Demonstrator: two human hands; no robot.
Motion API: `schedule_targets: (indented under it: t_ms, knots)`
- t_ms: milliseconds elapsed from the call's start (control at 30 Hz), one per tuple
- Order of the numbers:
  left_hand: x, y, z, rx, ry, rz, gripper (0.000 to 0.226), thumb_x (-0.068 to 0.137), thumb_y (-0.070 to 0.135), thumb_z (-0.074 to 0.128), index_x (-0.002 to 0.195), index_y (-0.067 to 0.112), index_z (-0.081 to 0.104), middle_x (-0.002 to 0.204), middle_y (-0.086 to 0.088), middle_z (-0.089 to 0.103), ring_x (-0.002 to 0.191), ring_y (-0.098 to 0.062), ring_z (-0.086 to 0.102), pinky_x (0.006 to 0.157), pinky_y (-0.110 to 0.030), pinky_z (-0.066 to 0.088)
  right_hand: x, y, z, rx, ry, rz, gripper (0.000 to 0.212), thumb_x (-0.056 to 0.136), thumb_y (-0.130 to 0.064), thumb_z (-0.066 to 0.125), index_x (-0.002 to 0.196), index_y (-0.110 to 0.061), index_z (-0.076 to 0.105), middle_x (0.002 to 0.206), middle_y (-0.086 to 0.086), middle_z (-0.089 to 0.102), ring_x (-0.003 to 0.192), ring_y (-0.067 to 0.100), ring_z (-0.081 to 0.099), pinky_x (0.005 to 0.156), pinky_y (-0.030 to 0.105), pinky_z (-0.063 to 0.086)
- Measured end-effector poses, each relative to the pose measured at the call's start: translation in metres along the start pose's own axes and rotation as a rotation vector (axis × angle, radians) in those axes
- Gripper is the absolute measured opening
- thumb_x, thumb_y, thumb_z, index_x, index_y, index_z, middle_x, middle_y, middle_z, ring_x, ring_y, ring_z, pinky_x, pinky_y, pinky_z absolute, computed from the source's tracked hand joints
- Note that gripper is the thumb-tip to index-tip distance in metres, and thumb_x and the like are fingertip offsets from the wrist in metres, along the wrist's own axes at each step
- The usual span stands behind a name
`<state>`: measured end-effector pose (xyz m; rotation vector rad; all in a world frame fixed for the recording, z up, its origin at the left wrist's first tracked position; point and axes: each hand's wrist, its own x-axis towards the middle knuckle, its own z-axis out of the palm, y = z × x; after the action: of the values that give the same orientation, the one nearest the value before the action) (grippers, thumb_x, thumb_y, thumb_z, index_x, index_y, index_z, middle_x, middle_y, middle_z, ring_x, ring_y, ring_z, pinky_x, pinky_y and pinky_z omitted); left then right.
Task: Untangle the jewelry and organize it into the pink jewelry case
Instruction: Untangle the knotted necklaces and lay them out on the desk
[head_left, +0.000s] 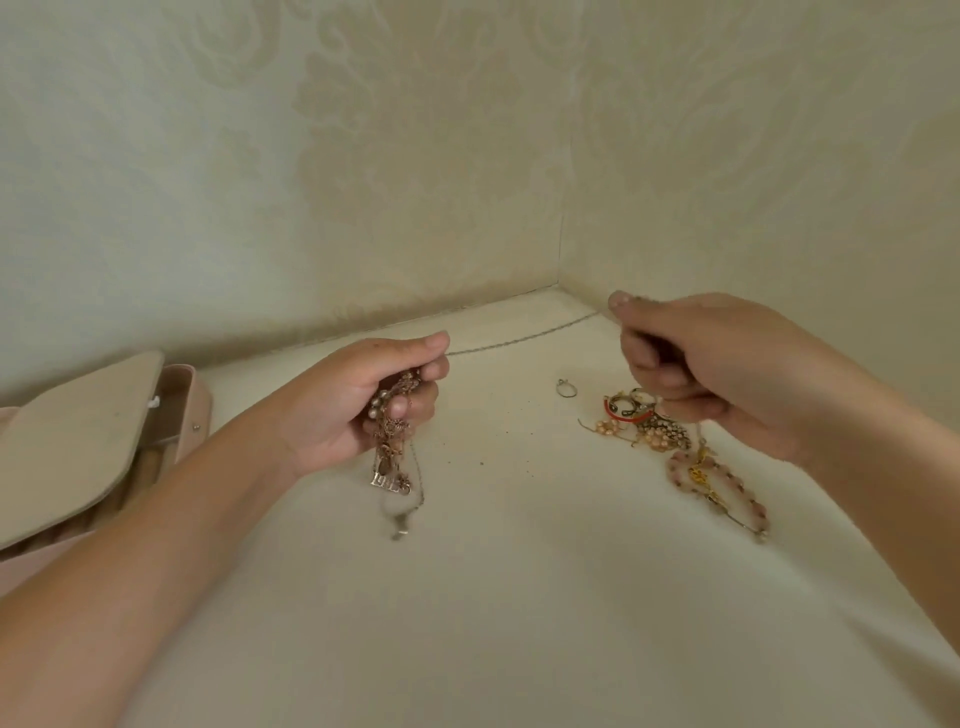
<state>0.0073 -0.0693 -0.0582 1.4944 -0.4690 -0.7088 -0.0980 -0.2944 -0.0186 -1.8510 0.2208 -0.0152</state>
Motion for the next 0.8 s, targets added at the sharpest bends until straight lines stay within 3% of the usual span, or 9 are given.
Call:
schedule_targets:
  t_ms: [100,200,300,367,433,500,567,700,800]
  knots:
    - [0.001,0.003,-0.009,-0.081,-0.001,0.103,0.034,0.059,0.045,0.085,0.056,0.024,0.058,0.041,0.010,0.035,0.038,-0.003,0.030,0.037,-0.015,0.025,-0.003,0.000,-0.001,-0.392,-0.094,0.067,0.053,0.098,-0.040,0.045,0.054,-0.014,0.054,0.044,-0.003,0.036,0.040,0.012,0.025,0.040,0.018,0.024]
    - [0.000,0.005,-0.013,-0.143,0.005,0.153,0.038,0.048,0.048,0.089,0.060,0.021,0.064,0.042,0.009,0.038,0.039,-0.003,0.034,0.036,-0.014,0.029,-0.003,0.007,0.004,-0.627,-0.179,0.145,0.051,0.098,-0.038,0.045,0.057,-0.015,0.063,0.042,-0.007,0.043,0.040,0.010,0.032,0.047,0.022,0.029]
    - [-0.001,0.006,-0.009,-0.104,0.046,0.154,0.016,0.071,0.031,0.075,0.062,0.018,0.071,0.045,0.005,0.045,0.041,-0.005,0.037,0.036,-0.014,0.027,-0.002,0.015,0.009,-0.693,-0.167,0.136,0.044,0.097,-0.039,0.048,0.064,-0.020,0.069,0.050,-0.009,0.057,0.042,0.006,0.045,0.054,0.022,0.038]
    - [-0.002,0.006,-0.004,-0.061,0.063,0.145,0.022,0.076,0.026,0.059,0.061,0.018,0.072,0.045,0.003,0.048,0.042,-0.006,0.038,0.036,-0.014,0.026,0.000,0.017,0.010,-0.706,-0.093,0.056,0.025,0.092,-0.039,0.058,0.076,-0.025,0.071,0.069,-0.011,0.067,0.057,0.003,0.056,0.060,0.020,0.043]
    - [-0.003,0.005,0.003,-0.019,0.049,0.137,0.021,0.078,0.022,0.062,0.061,0.017,0.072,0.046,0.001,0.051,0.041,-0.007,0.042,0.035,-0.014,0.029,0.000,0.017,0.013,-0.678,0.029,-0.076,0.006,0.086,-0.035,0.068,0.089,-0.029,0.069,0.084,-0.015,0.064,0.075,-0.002,0.058,0.063,0.013,0.042]
    - [-0.004,0.003,0.010,0.002,0.028,0.123,0.015,0.079,0.020,0.067,0.065,0.015,0.071,0.049,-0.003,0.057,0.039,-0.007,0.046,0.034,-0.014,0.031,0.000,0.017,0.020,-0.499,0.096,-0.186,0.007,0.081,-0.030,0.074,0.087,-0.029,0.070,0.079,-0.013,0.066,0.071,-0.003,0.060,0.058,0.011,0.040]
    - [-0.006,0.001,0.017,0.033,0.009,0.105,0.016,0.076,0.024,0.058,0.074,0.012,0.068,0.054,-0.006,0.062,0.039,-0.007,0.047,0.035,-0.014,0.034,-0.005,0.014,0.033,-0.278,0.051,-0.224,0.008,0.077,-0.030,0.077,0.080,-0.025,0.072,0.070,-0.011,0.069,0.059,-0.001,0.061,0.052,0.008,0.042]
    - [-0.006,-0.004,0.026,0.055,-0.039,0.087,0.019,0.079,0.024,0.056,0.085,0.010,0.067,0.064,-0.006,0.067,0.046,-0.010,0.054,0.041,-0.017,0.043,-0.007,0.023,0.058,-0.116,-0.096,-0.188,0.034,0.059,-0.045,0.079,0.084,-0.022,0.072,0.076,-0.008,0.072,0.066,0.004,0.065,0.062,0.021,0.054]
    - [-0.006,-0.006,0.026,0.106,-0.054,0.093,0.021,0.081,0.025,0.056,0.090,0.011,0.068,0.073,-0.009,0.069,0.056,-0.011,0.059,0.046,-0.018,0.045,-0.006,0.031,0.068,-0.120,-0.059,-0.213,0.019,0.067,-0.032,0.083,0.076,-0.024,0.069,0.071,-0.009,0.070,0.062,0.001,0.062,0.063,0.015,0.048]
